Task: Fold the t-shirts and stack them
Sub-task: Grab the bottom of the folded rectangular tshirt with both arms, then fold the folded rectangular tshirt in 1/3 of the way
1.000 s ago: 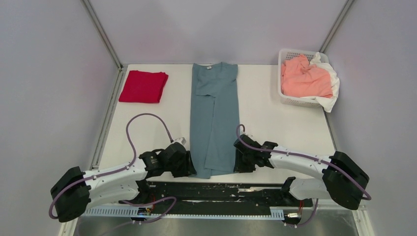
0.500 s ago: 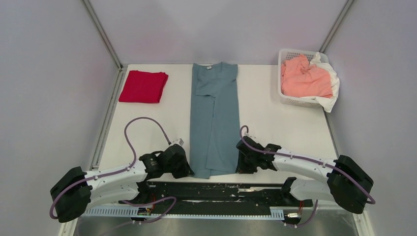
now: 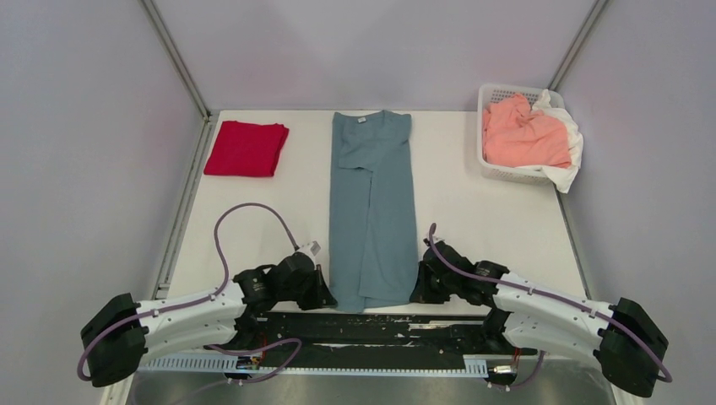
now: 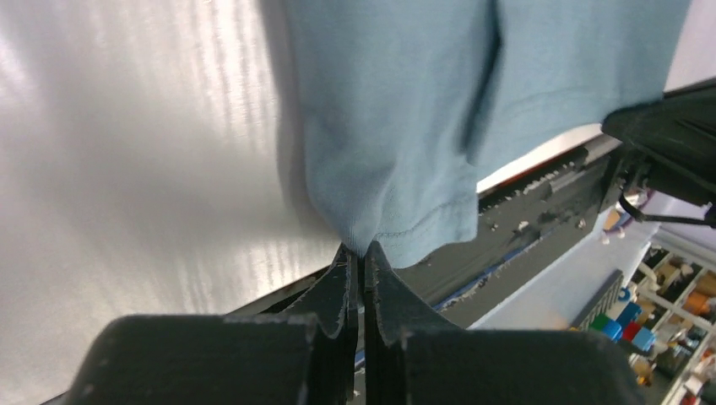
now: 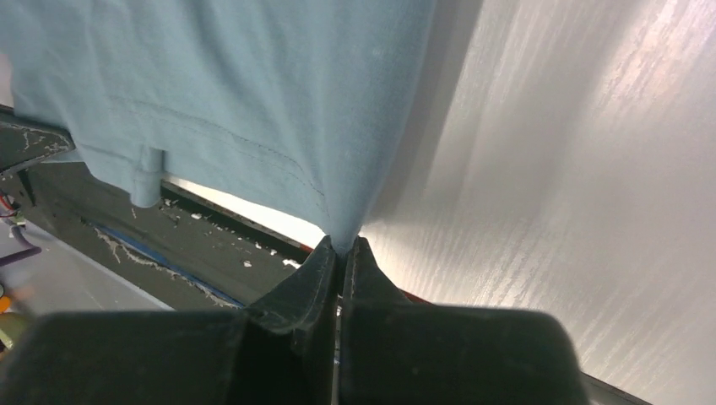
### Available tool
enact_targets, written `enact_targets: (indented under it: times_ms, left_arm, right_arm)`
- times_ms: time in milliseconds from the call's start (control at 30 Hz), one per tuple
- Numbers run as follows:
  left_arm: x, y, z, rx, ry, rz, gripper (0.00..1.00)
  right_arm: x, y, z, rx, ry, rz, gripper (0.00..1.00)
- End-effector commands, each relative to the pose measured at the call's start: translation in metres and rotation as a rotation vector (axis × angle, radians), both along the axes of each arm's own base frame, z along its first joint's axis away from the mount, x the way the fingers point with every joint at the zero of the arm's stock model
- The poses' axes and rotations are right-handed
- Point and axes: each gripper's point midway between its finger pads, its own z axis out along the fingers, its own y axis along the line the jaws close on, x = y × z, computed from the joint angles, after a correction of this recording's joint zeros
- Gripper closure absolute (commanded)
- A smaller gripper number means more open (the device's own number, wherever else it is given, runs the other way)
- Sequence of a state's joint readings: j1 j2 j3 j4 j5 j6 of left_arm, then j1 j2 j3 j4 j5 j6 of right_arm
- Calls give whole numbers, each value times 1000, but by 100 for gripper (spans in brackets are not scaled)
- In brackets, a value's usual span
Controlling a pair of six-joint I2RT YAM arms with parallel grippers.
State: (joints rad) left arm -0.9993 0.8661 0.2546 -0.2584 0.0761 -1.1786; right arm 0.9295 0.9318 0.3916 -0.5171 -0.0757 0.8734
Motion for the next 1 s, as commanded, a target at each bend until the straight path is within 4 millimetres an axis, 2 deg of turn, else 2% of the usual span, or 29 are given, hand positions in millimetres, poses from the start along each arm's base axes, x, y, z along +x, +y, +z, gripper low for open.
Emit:
enact_targets:
  times_ms: [0, 100, 133, 167, 200, 267, 300, 333, 367, 400, 433, 467, 500, 533, 567, 600, 633, 667, 700, 733, 767, 800, 833, 967]
  left_arm:
    - [9, -25, 37, -126, -141, -115, 100]
    - [20, -38, 65, -165, -233, -151, 100]
    - [26, -38, 66, -143, -251, -145, 100]
    - [33, -40, 76, -130, -283, -147, 100]
    - [41, -38, 74, -93, -293, -131, 100]
    - [64, -41, 89, -63, -342, -109, 100]
    - [78, -36, 85, -30, -342, -70, 100]
    - [95, -36, 94, -37, -367, -28, 100]
    - [103, -37, 90, -26, -353, -16, 100]
    - [121, -38, 101, -52, -380, 17, 100]
    - [127, -41, 96, -46, -362, 15, 100]
    - [143, -41, 107, -53, -382, 44, 100]
    - [151, -40, 99, -24, -362, 52, 100]
    - [166, -38, 108, -18, -380, 72, 100]
    - [174, -37, 101, 8, -361, 81, 100]
    - [189, -33, 109, 18, -376, 100, 100]
    - [198, -30, 101, 49, -359, 112, 100]
    - [212, -24, 108, 64, -369, 135, 100]
    - [219, -21, 101, 87, -353, 140, 100]
    - [231, -17, 107, 97, -363, 155, 100]
    - [238, -17, 100, 113, -348, 156, 100]
    - [250, -15, 108, 108, -367, 162, 100]
    - [255, -15, 99, 123, -347, 153, 100]
    - [289, -7, 94, 152, -332, 179, 100]
  right_arm:
    - [9, 15, 23, 70, -74, 40, 100]
    - [31, 23, 43, 77, -157, 15, 100]
    - [38, 26, 51, 81, -182, 8, 100]
    - [51, 24, 57, 61, -230, -25, 100]
    - [60, 24, 62, 55, -253, -36, 100]
    - [78, 23, 72, 41, -292, -67, 100]
    - [89, 24, 79, 40, -316, -85, 100]
    - [99, 24, 84, 39, -331, -106, 100]
    - [109, 25, 88, 42, -346, -126, 100]
    - [120, 28, 94, 53, -365, -140, 100]
    - [130, 30, 97, 59, -376, -156, 100]
    - [141, 33, 101, 71, -389, -173, 100]
    - [152, 35, 106, 83, -402, -191, 100]
    - [163, 36, 111, 94, -414, -205, 100]
    - [175, 37, 114, 97, -424, -218, 100]
    - [187, 36, 116, 88, -430, -238, 100]
    - [197, 34, 117, 80, -433, -256, 100]
    - [208, 32, 118, 72, -436, -274, 100]
    - [219, 30, 121, 67, -446, -289, 100]
    - [228, 29, 122, 60, -457, -296, 100]
    - [238, 29, 124, 55, -469, -302, 100]
    - [246, 29, 125, 47, -476, -306, 100]
    - [256, 29, 126, 38, -485, -313, 100]
    - [286, 29, 127, 17, -495, -320, 100]
